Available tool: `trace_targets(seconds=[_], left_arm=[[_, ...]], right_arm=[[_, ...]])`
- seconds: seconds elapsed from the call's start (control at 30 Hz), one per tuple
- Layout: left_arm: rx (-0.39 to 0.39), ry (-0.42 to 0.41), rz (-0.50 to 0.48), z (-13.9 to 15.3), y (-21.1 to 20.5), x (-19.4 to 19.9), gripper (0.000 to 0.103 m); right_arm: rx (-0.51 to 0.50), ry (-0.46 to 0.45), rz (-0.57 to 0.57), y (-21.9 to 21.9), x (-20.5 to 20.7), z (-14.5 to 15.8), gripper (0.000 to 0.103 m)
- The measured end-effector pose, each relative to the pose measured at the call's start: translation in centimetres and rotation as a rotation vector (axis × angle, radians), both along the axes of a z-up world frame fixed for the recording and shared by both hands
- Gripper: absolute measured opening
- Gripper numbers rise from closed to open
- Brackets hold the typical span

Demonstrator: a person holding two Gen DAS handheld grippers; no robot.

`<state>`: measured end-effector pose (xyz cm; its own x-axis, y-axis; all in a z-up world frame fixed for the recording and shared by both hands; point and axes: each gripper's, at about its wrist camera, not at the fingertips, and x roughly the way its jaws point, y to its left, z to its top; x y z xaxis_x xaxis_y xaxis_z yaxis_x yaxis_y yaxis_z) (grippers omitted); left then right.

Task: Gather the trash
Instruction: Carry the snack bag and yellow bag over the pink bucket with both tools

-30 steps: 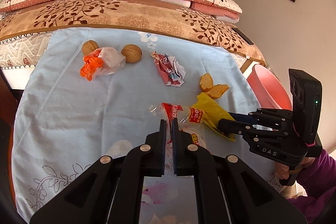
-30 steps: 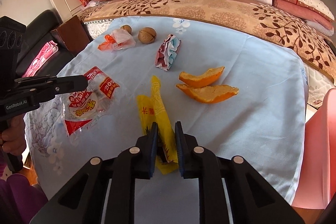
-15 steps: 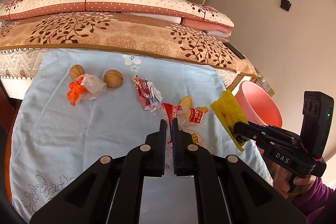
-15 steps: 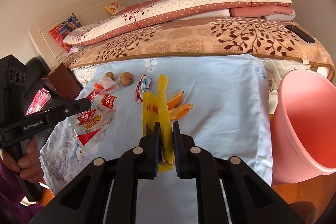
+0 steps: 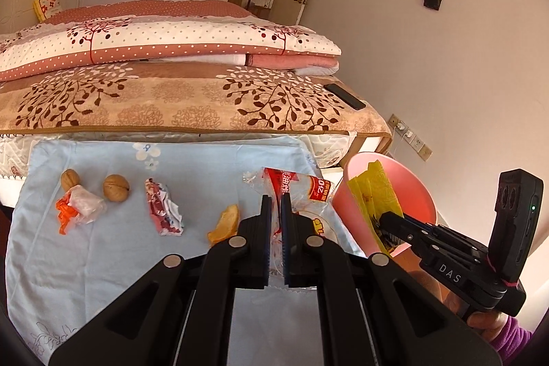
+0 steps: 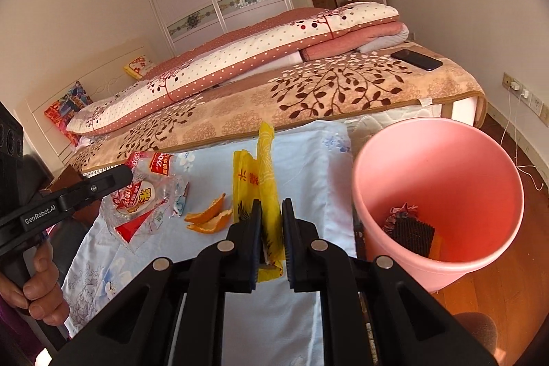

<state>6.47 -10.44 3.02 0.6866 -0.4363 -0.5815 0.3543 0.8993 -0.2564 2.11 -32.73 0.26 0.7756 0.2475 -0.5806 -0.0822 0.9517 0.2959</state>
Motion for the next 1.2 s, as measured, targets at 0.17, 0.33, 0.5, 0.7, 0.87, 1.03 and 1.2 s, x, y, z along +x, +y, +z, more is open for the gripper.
trace_targets(seconds=[0.17,0.33,0.5,0.7,0.87,1.03,1.2], left_arm=[[0.006,-0.015,-0.046,0.3,-3.5,0.7,0.005],[0.008,-0.022,-0.084,0.2,-6.9,1.5,0.005],[0.018,-0.021,-0.113,-0.1,-9.8,2.2,0.005],[0.035,-0.015,-0.134,-0.8,-12.7,3.2,0.005],[0.059,0.002,-0.138,-1.8,-14.5,4.4,0.005],[0.075,0.018,-0.147,-2.7,-16.1,5.3,0.005],[0.093,0.034,-0.16,-3.7,-17.6,6.0,0.005]], right_arm=[[-0.002,-0.015,-0.077,-2.9,-0.4,0.2,0.011],[-0.007,-0.018,-0.147,-5.6,-0.7,0.0,0.011],[-0.009,-0.027,-0.213,-7.9,-1.3,-0.1,0.011],[-0.004,-0.016,-0.27,-10.2,-1.2,-0.6,0.011],[-0.008,0.003,-0.301,-11.4,-0.9,-1.4,0.011],[-0.012,0.017,-0.323,-12.5,-0.4,-2.3,0.011],[-0.009,0.029,-0.341,-13.3,0.0,-2.9,0.011]])
